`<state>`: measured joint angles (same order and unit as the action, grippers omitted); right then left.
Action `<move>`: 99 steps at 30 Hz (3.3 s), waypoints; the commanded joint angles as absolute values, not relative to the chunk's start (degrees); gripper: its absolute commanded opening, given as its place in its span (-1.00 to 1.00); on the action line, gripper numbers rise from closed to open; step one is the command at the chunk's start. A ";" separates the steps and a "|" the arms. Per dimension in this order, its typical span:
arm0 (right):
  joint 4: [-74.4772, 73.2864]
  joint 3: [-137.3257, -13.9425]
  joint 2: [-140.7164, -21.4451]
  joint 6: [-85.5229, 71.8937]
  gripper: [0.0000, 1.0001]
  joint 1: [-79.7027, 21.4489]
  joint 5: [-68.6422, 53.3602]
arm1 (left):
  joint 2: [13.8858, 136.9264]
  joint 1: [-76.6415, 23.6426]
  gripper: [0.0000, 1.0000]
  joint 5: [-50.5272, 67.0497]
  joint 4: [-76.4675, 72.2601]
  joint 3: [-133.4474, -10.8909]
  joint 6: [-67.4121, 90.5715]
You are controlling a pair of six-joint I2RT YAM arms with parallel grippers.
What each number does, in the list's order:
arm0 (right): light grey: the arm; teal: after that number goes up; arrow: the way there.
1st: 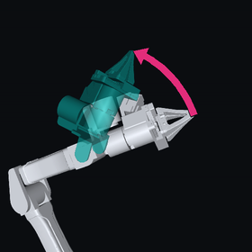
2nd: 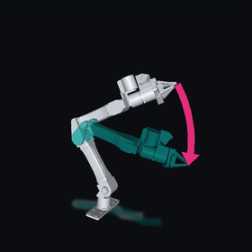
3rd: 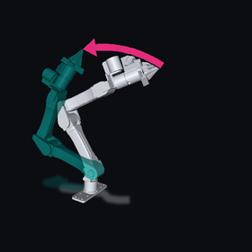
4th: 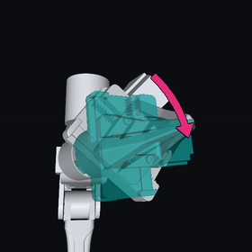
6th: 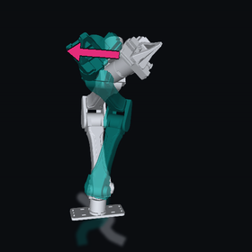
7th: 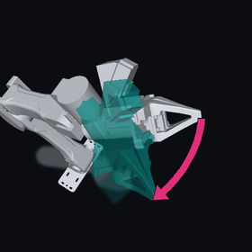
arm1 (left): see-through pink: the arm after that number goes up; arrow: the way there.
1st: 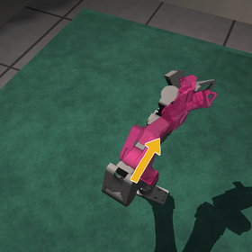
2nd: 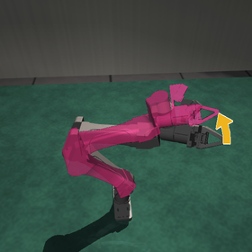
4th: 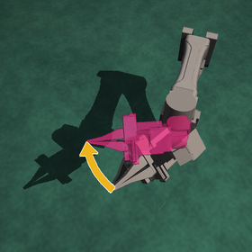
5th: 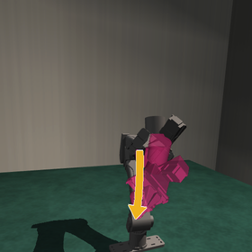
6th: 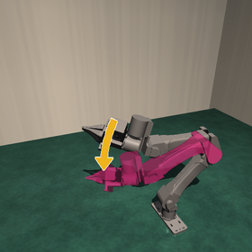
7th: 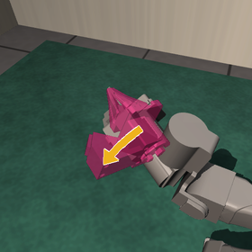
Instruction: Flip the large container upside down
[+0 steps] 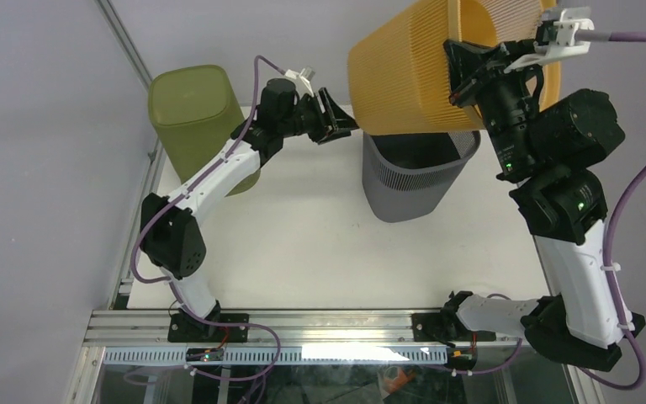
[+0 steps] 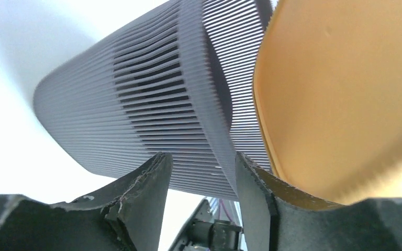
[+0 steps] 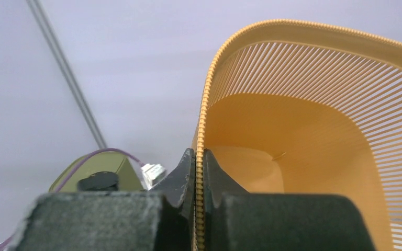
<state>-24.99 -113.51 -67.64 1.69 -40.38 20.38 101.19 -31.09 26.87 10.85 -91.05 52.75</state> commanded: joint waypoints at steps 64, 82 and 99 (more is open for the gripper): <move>18.03 -88.46 -52.62 25.10 -1.00 -40.10 52.06 | 112.91 -49.28 -1.00 -19.89 42.54 -121.51 -2.33; -12.64 -86.52 -62.08 -4.78 -1.00 -23.22 36.99 | 105.36 -32.51 -1.00 -22.98 42.60 -110.58 -0.79; 17.58 -63.37 -66.92 -65.08 -1.00 3.02 -24.20 | 103.37 -32.43 0.67 -8.62 45.17 -121.45 7.88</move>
